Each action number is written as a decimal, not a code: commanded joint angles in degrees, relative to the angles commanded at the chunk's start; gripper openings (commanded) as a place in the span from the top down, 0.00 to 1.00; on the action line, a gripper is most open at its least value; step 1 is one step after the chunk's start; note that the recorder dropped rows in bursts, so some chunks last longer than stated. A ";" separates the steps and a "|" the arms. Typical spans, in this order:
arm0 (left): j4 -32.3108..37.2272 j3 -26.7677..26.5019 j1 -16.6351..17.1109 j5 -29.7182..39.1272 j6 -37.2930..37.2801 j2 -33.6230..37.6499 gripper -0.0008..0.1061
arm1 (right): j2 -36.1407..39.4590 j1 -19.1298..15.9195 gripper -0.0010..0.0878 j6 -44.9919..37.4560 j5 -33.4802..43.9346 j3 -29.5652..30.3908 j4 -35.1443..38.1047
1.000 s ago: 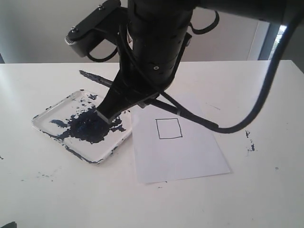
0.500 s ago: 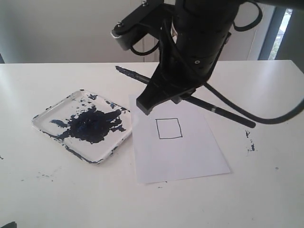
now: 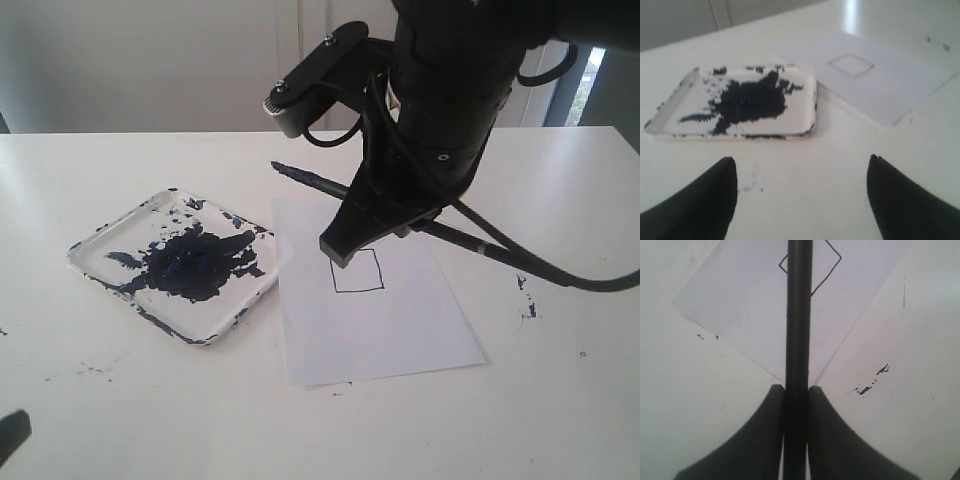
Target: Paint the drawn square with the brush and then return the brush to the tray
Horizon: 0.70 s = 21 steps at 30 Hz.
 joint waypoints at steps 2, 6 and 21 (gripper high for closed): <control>0.00 0.00 0.00 -3.38 -2.44 0.00 0.29 | 0.00 0.00 0.99 0.00 0.00 0.00 0.00; 0.00 0.00 0.00 -7.26 -8.13 0.00 0.29 | 0.00 0.00 0.99 0.00 0.00 0.00 0.00; 2.97 -4.10 0.00 2.68 -17.01 6.00 0.29 | 0.00 0.00 0.99 0.00 0.00 0.00 -2.30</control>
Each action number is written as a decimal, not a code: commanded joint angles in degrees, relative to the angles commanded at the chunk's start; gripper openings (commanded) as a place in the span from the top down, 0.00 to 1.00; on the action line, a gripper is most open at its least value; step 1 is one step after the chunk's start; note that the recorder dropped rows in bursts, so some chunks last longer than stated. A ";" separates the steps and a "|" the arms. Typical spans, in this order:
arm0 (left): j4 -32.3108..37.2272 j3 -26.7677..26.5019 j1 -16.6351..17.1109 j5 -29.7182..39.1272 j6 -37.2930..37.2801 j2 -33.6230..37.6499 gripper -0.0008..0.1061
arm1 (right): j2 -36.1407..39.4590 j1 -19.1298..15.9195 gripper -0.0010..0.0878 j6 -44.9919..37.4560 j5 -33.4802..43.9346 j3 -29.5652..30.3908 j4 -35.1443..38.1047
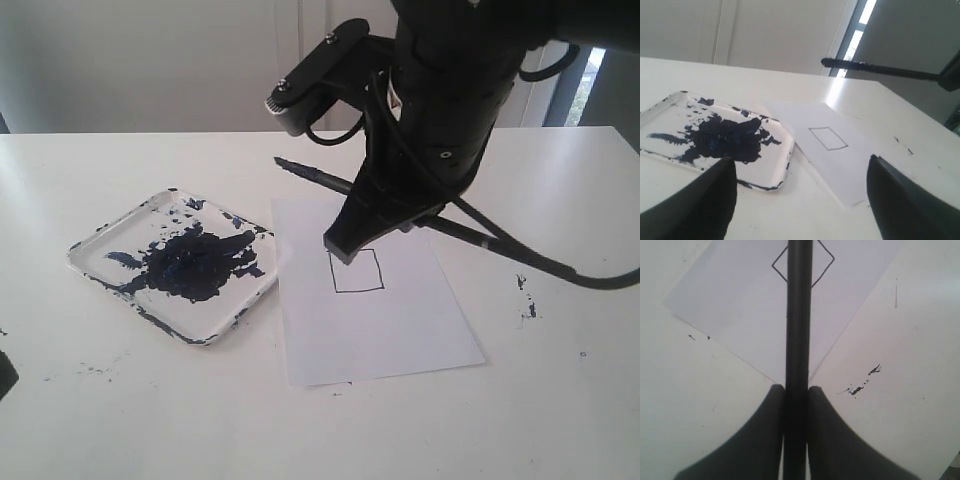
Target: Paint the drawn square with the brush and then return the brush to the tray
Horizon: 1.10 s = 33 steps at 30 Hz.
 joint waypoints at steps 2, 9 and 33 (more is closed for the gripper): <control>0.96 -2.07 0.00 0.09 0.00 3.89 0.29 | 0.00 0.00 0.99 0.00 0.00 0.00 -0.43; 3.96 -11.53 0.00 -0.02 -0.25 22.42 0.29 | 0.00 0.00 0.99 0.44 0.00 0.00 -2.14; 11.58 -37.70 -9.18 -2.90 -0.86 76.47 0.29 | 0.22 -5.17 0.99 1.52 0.00 2.46 -4.46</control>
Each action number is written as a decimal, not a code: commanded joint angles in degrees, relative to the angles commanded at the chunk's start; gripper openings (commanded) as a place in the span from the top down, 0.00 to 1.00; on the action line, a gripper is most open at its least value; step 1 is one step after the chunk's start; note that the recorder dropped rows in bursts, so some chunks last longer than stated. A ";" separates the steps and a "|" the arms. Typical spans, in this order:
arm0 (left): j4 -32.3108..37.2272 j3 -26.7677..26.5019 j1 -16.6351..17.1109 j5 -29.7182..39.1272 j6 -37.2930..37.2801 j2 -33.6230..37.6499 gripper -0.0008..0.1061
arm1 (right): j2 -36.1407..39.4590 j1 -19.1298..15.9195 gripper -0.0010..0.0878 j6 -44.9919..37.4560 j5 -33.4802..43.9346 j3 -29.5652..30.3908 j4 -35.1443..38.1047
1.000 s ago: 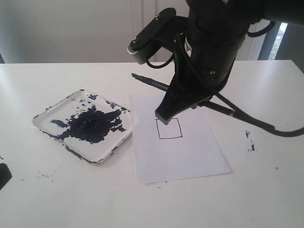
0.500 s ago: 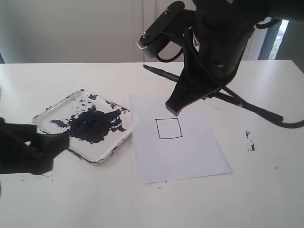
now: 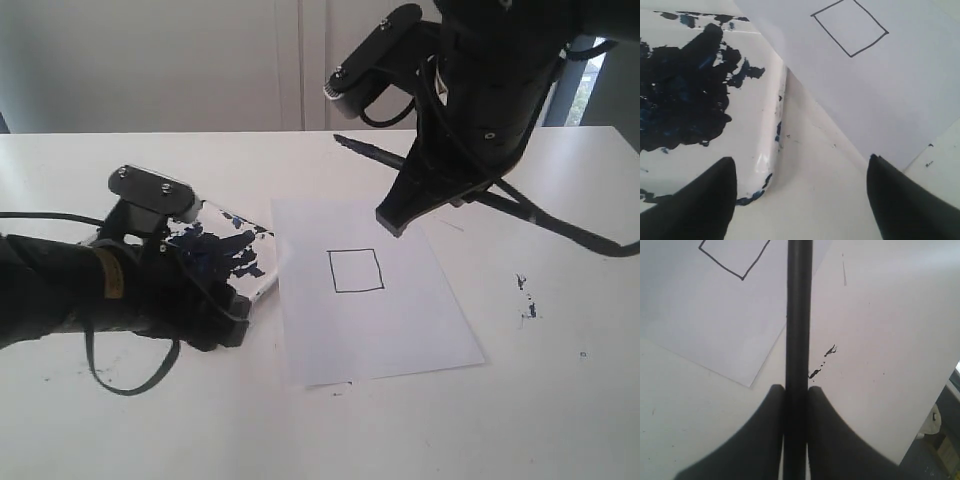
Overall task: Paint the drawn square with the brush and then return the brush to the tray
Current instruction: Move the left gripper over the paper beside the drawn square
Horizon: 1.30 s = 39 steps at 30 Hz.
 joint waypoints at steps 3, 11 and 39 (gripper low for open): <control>0.00 -2.26 -2.30 -2.98 0.00 4.84 0.29 | 0.63 -0.53 0.99 -0.09 0.00 1.75 -0.20; 16.46 -2.44 -2.86 -13.61 -5.84 5.25 0.29 | 0.76 -2.59 0.99 -0.09 0.00 1.84 -0.08; 25.36 -20.14 -6.86 3.82 -22.01 25.06 0.29 | 0.76 -2.83 0.99 0.50 0.00 1.86 -0.08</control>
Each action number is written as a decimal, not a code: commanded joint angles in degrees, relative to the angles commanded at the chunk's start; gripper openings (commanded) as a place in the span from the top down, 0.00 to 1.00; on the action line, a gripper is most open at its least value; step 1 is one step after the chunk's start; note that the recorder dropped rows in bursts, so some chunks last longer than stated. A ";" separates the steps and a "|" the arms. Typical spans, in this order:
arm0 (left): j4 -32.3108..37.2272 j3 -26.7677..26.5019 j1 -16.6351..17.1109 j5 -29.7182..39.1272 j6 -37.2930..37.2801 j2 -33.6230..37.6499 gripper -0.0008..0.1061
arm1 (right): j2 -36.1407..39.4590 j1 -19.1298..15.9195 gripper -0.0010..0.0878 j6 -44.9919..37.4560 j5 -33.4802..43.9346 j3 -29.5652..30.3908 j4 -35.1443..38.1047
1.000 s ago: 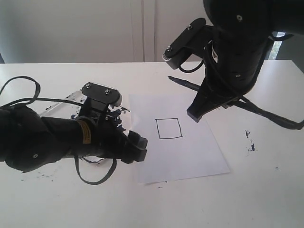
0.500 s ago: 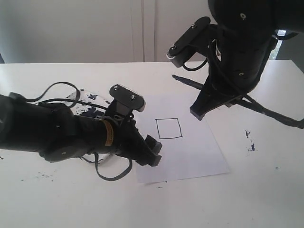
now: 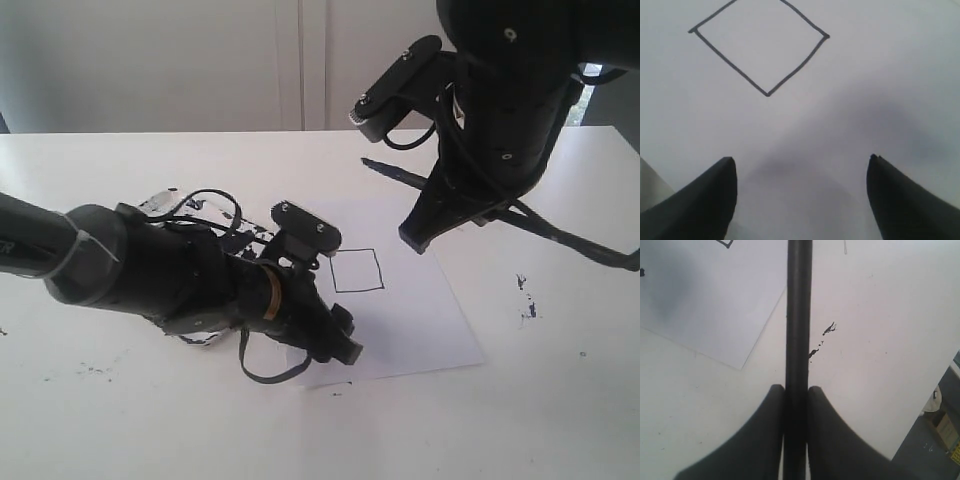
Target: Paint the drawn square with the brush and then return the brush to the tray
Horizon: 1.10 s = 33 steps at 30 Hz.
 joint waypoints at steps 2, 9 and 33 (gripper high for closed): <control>0.00 -0.84 -0.09 6.19 -4.22 0.87 0.29 | 0.00 0.00 0.99 0.00 0.00 0.10 -0.10; -8.74 -0.84 -2.52 14.46 2.32 0.85 0.29 | 0.00 0.00 0.99 -0.22 0.00 0.94 -0.11; -33.02 -0.84 -9.08 25.28 24.76 -3.79 0.29 | 4.22 -6.33 0.99 -9.94 0.00 5.69 16.44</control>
